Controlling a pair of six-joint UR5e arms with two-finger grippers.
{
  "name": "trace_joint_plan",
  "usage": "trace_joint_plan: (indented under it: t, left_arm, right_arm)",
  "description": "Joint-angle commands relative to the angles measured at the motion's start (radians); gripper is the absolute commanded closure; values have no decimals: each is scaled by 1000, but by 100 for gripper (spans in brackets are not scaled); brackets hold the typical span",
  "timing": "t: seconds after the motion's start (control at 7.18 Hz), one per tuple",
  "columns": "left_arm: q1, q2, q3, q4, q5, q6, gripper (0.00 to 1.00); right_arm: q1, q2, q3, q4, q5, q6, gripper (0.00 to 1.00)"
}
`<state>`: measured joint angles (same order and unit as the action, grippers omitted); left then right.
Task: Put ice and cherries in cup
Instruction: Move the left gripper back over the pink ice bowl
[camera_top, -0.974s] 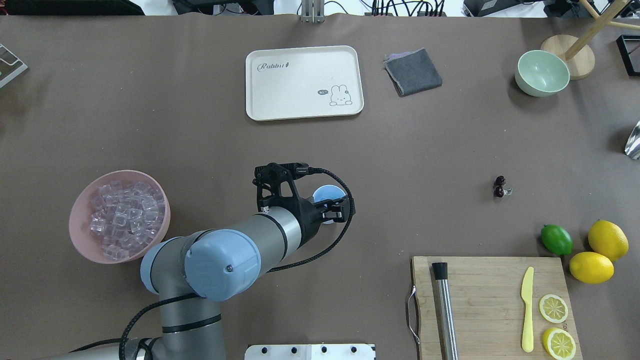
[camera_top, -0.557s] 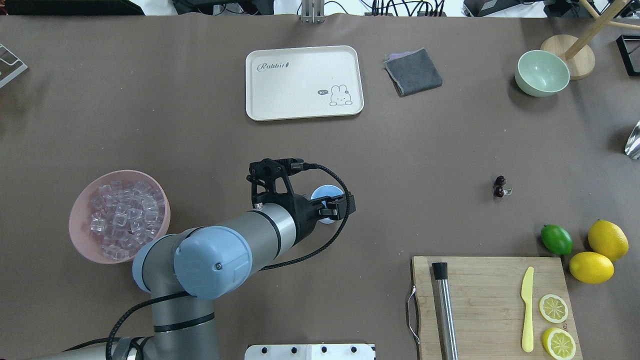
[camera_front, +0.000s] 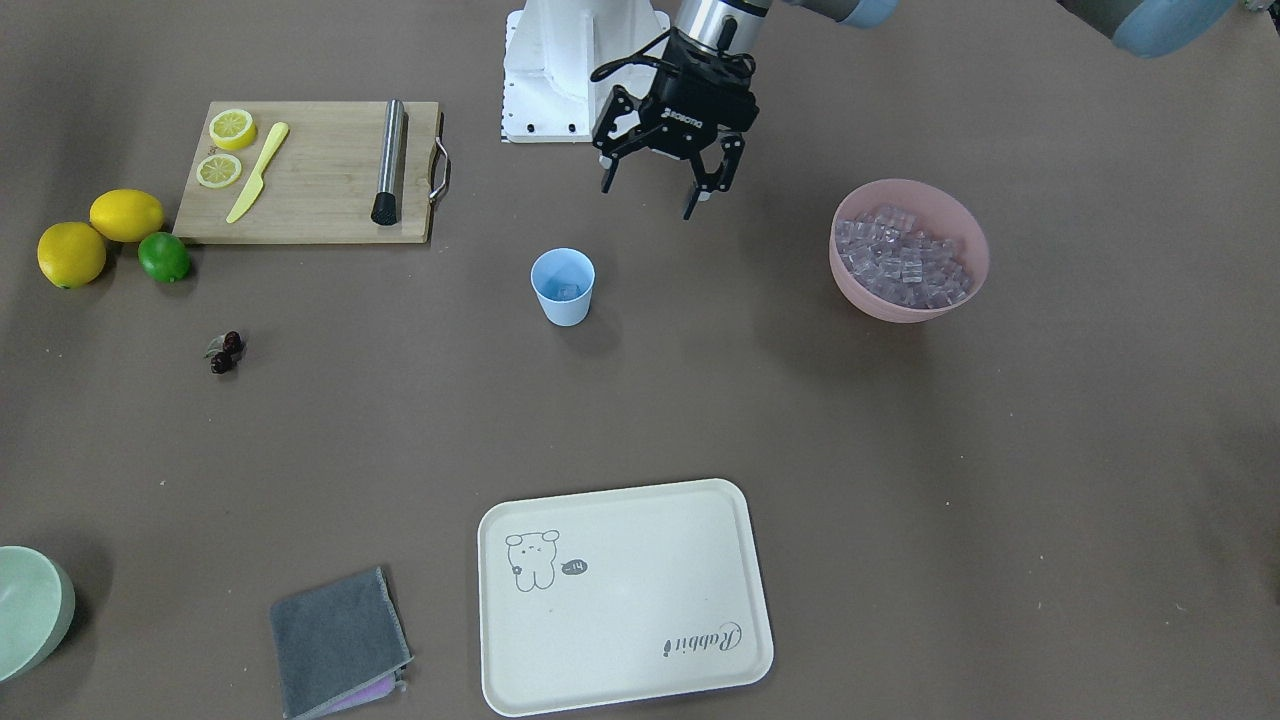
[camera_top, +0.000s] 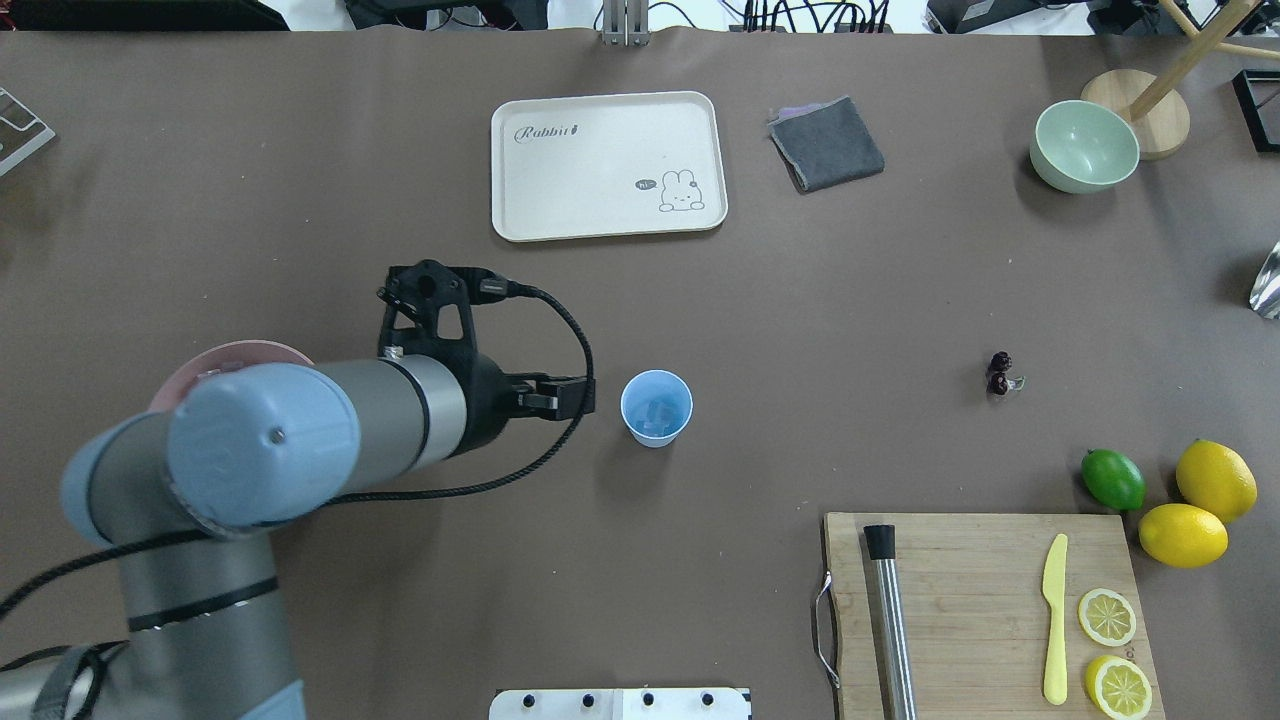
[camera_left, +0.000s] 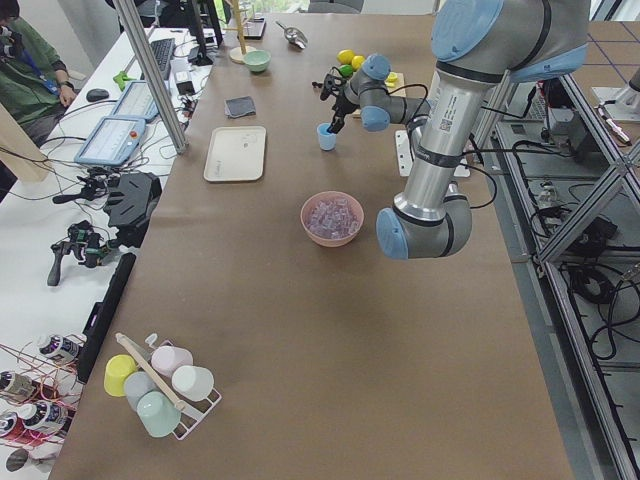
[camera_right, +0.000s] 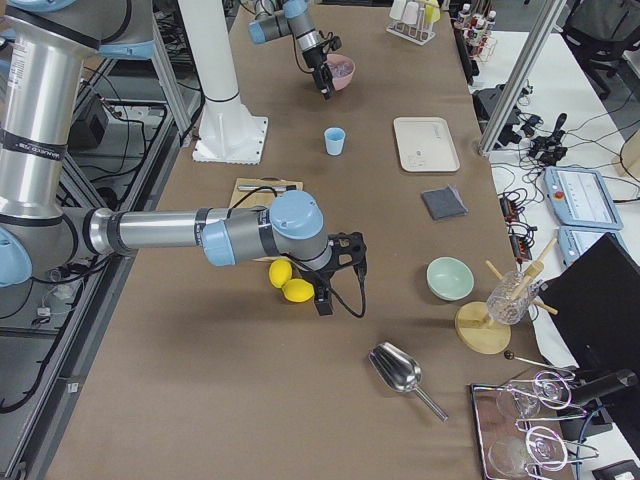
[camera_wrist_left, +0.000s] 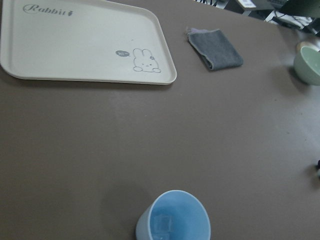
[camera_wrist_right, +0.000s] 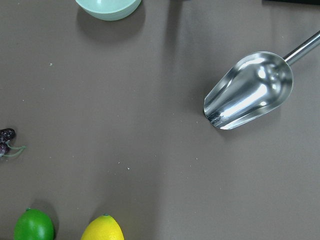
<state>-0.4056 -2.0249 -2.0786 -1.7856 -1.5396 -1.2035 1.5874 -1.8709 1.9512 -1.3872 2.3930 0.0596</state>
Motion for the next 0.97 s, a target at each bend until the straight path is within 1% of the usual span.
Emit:
trace_joint_plan:
  t: [0.0,0.14,0.28,0.42,0.56,0.7,0.84]
  left_arm:
    - [-116,177,-107,61,-204,201,0]
    - [-203,245,-119,61,-294,308,0]
    - [-243,343,-130,51,-336,390,0]
    - [-246,441,-142,-7,-332,421,0]
    - [-234,541,-121,-137,-326,439,0]
    - [-234,613,-98,-218,-326,468,0]
    - [-233,635,-65,-262,-326,463,0]
  right_arm:
    - [0,-8,2,8,6,-7,0]
    - [0,-8,2,8,15,-7,0]
    - [0,-8,2,8,15,-10,0]
    - [0,-8,2,10,15,-11,0]
    - [0,-8,0,10,15,-12,0]
    - [0,-8,2,10,15,-12,0]
    - [-1,-8,2,10,15,-12,0]
